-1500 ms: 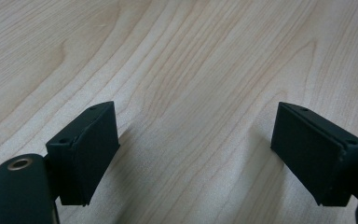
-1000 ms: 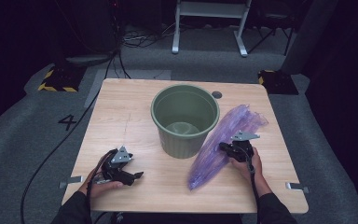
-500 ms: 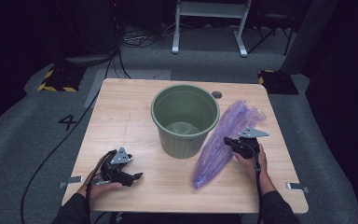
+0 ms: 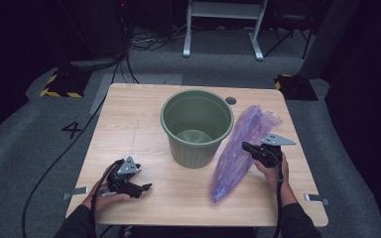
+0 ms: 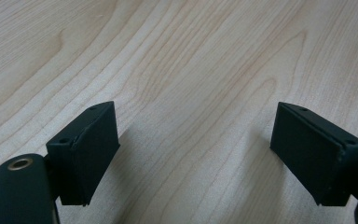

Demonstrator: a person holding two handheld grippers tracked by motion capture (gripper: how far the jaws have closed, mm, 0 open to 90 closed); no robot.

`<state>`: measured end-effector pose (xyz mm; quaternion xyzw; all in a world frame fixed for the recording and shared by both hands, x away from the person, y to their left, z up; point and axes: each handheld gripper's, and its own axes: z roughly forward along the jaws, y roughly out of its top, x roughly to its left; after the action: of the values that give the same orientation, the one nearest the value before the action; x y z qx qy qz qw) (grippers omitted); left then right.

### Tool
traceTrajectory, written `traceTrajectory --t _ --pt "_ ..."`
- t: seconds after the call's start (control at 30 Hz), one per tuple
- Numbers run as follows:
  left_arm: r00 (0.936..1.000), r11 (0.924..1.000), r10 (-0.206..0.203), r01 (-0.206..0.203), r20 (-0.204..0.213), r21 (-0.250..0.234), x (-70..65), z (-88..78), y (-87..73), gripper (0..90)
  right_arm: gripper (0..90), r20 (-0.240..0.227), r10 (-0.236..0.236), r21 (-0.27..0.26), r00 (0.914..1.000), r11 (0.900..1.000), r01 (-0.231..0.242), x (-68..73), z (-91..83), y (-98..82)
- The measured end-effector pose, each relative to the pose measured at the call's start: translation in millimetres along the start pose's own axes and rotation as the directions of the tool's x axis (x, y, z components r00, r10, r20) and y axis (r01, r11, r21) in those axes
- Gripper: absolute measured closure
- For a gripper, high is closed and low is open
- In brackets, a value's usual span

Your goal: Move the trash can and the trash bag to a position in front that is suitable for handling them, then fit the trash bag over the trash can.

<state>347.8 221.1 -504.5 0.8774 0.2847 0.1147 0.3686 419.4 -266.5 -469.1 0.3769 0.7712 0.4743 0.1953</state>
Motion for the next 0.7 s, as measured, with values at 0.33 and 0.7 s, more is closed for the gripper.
traceTrajectory --t 0.33,0.7 --pt "1.0 1.0 0.0 0.0 0.0 0.0 0.0 0.0 0.0 14.7 90.0 0.002 -0.001 -0.037 1.0 0.999 0.001 -0.4 -5.0 6.3" --pt "1.0 1.0 0.0 0.0 0.002 0.0 0.1 0.0 0.0 14.7 90.0 -0.008 -0.004 -0.076 1.0 0.997 0.003 3.4 -6.8 13.2"
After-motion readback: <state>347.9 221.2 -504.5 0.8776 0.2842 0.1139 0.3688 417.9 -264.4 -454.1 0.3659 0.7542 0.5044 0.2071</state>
